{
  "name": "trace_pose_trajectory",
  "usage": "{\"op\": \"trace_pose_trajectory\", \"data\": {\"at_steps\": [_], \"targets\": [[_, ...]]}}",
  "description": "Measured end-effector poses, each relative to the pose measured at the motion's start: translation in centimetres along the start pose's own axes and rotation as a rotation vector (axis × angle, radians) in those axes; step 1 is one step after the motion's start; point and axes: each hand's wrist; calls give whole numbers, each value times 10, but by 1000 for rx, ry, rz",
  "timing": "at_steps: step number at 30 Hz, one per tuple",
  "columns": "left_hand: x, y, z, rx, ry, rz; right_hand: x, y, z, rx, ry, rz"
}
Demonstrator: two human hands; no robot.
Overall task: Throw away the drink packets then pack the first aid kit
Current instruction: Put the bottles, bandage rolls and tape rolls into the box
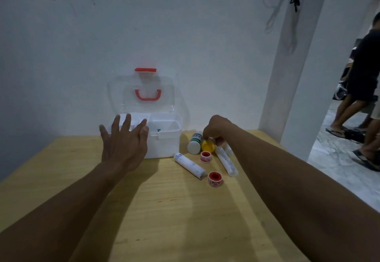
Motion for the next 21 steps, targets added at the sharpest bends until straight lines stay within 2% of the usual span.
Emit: {"op": "trace_pose_trajectory", "data": {"at_steps": [6, 11, 16, 21], "targets": [[0, 0, -1, -13, -9, -11, 4, -1, -4, -19, -9, 27], [0, 2, -4, -13, -10, -11, 2, 2, -15, -19, 114, 1], [3, 3, -6, -37, 58, -29, -3, -12, -43, 178, 174, -82], [9, 1, -7, -15, 39, -73, -12, -52, -58, 371, 164, -285]]}}
Point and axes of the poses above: each hand's wrist, its own x-axis towards the middle knuckle, its own z-axis out of the palm, y = z × x, and after that the axes turned 10 degrees about -x, right-handed
